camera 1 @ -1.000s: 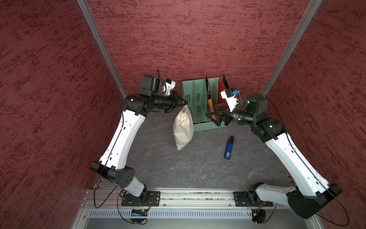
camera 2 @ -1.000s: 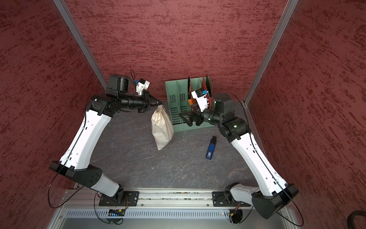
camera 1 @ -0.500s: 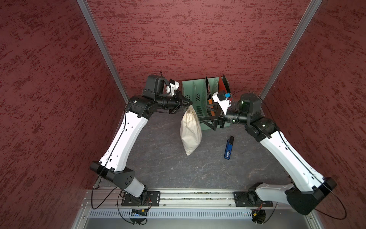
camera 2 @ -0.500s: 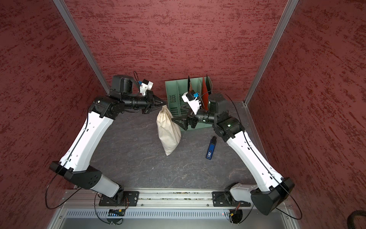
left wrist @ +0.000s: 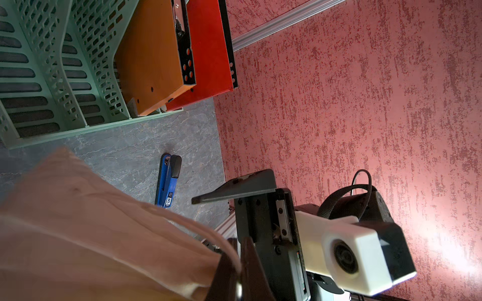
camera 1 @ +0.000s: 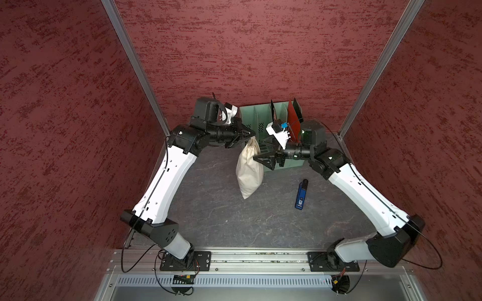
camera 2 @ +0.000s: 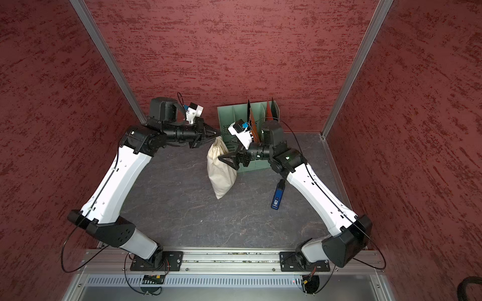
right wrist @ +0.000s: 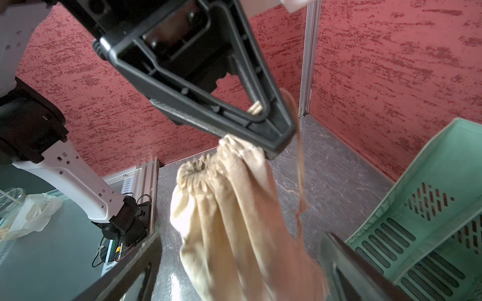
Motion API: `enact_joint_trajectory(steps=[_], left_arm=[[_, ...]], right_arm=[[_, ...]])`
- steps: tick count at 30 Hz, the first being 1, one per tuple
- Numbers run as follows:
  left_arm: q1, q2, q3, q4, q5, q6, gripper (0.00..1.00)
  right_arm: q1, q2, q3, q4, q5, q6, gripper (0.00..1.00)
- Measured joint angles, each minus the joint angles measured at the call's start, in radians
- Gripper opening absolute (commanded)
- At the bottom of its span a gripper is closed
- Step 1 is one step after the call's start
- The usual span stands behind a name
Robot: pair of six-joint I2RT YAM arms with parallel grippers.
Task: Close the soil bag
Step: Pick up the soil bag from the center of the board.
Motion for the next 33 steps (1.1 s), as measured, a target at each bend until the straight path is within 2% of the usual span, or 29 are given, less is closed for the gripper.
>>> enact_joint_trajectory(steps=[6,17,19,24,29,31,33], left_arm=[[-0.015,0.029,0.031,0.001,-0.002,-0.005,0.0],[-0.031,0.077,0.138,-0.003,-0.014,-0.011,0.0],[-0.031,0.079,0.139,-0.005,-0.015,-0.011,0.0],[-0.033,0.079,0.139,-0.026,-0.016,-0.011,0.0],[-0.035,0.079,0.14,-0.031,-0.016,-0.011,0.0],[-0.036,0.079,0.143,-0.032,-0.016,-0.011,0.0],[-0.037,0.079,0.146,-0.032,-0.016,-0.011,0.0]], right_arm=[[0.016,0.013,0.002,0.0,0.0,-0.012,0.96],[0.02,0.024,-0.001,0.001,0.004,-0.034,0.82],[0.02,0.023,-0.013,0.007,0.006,-0.034,0.74],[0.021,0.021,-0.051,0.031,0.019,-0.036,0.36],[0.022,0.013,-0.064,0.041,0.038,-0.027,0.1],[0.023,0.012,-0.064,0.043,0.042,-0.024,0.01],[0.023,0.008,-0.064,0.044,0.046,-0.018,0.0]])
